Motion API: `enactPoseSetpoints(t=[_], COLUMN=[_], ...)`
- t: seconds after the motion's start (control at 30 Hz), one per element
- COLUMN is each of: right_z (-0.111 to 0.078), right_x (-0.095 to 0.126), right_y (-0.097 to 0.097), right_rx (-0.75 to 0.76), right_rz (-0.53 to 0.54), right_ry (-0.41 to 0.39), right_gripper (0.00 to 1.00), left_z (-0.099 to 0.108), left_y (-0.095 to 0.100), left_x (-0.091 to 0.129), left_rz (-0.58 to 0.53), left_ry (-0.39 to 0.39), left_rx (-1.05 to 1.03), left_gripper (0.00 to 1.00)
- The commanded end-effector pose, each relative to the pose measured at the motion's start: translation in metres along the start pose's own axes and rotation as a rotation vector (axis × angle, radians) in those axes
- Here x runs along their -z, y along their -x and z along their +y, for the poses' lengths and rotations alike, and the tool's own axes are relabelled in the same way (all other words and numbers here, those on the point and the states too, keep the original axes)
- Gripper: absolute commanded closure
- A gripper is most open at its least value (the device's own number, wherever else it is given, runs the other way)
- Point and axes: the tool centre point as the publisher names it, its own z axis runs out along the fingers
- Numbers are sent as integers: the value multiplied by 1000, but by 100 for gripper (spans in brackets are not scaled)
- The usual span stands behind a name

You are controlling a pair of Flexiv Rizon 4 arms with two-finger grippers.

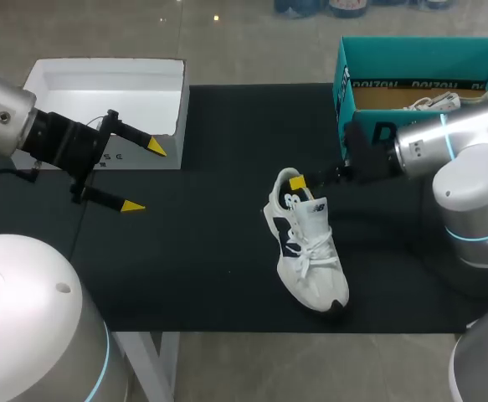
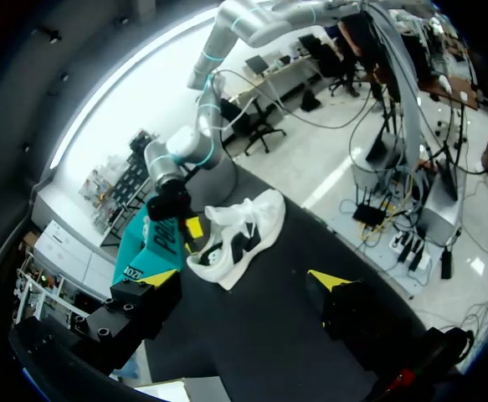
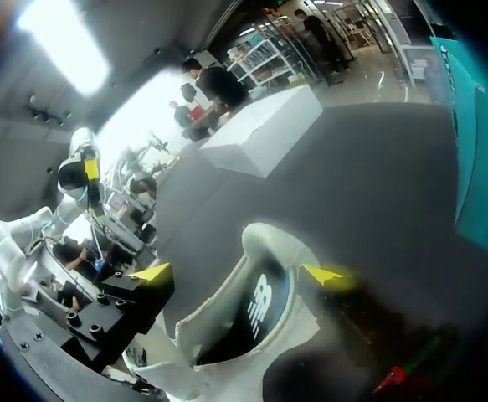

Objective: Take the shoe out of the shoebox, open the shoe tongue, remove and reinsert the insole, then place the shoe into the shoebox

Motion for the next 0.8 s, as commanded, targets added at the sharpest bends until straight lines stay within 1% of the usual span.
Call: enactPoseSetpoints(t=[0.03, 0.23, 0.37, 0.47, 0.63, 0.67, 0.8], right_z=[5, 14, 15, 15, 9, 9, 9], right_x=[5, 15, 19, 25, 32, 33, 33], right_y=[-4, -11, -19, -24, -20, -21, -21], right_rx=[8, -7, -34, -71, -120, -126, -126], right_rz=[-20, -106, -222, -348, -555, -542, -542], right_ry=[4, -6, -47, -53, -93, -112, -112], right_gripper=[0, 0, 0, 0, 0, 0, 0], left_z=[-1, -1, -1, -1, -1, -1, -1], left_y=[0, 0, 0, 0, 0, 0, 0], left_x=[0, 0, 0, 0, 0, 0, 0], left_rz=[3, 3, 3, 3, 3, 3, 3], left_ry=[3, 3, 3, 3, 3, 3, 3], left_rx=[1, 1, 1, 1, 1, 1, 1], left_gripper=[0, 0, 0, 0, 0, 0, 0])
